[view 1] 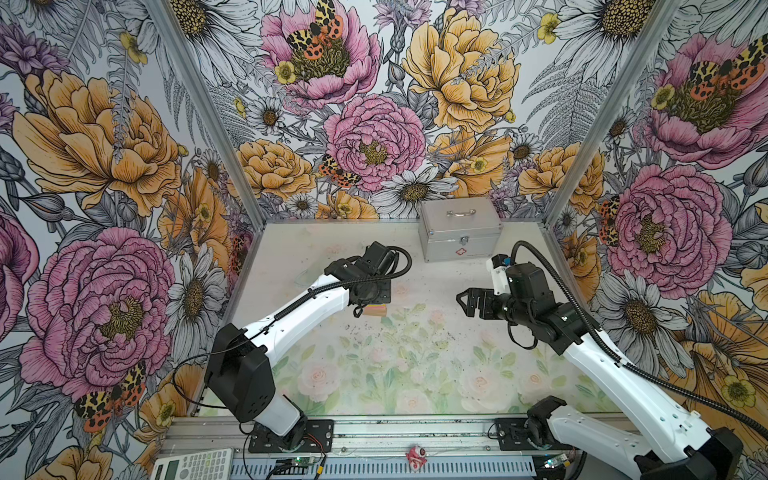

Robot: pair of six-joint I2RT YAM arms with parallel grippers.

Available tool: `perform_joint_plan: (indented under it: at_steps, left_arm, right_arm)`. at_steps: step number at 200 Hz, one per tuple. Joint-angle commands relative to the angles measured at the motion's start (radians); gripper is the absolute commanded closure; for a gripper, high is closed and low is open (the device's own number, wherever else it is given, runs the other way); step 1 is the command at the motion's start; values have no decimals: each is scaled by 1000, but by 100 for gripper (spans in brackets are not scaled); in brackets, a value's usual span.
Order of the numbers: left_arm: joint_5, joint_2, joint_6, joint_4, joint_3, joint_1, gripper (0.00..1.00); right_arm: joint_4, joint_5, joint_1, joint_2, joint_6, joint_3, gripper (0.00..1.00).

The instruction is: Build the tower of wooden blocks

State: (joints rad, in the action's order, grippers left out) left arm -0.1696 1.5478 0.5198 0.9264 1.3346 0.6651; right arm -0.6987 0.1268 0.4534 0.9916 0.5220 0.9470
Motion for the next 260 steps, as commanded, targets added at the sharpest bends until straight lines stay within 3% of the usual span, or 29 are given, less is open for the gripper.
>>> perform_joint_plan:
  at_steps: [1, 137, 168, 210, 226, 248, 260]
  left_arm:
    - [19, 15, -24, -20, 13, -5, 87]
    - [36, 30, -37, -14, 41, -7, 87]
    - [43, 8, -28, 5, 52, 18, 83]
    - [3, -71, -35, 51, 121, 79, 65]
    - [-34, -143, -37, 52, 140, 89, 46]
    - [-140, -270, -47, 51, 131, 71, 3]
    - [-180, -341, -65, 49, 106, 41, 1]
  right_arm:
    - [-1, -16, 7, 5, -17, 29, 1]
    - [1, -16, 7, 8, -25, 28, 0]
    - [-1, -16, 7, 9, -28, 33, 0]
    - [-3, -15, 7, -2, -30, 46, 0]
    - [-14, -26, 7, -7, -36, 60, 0]
    - [-38, -59, 7, -14, -66, 92, 0]
    - [-53, -101, 5, -18, -86, 111, 0]
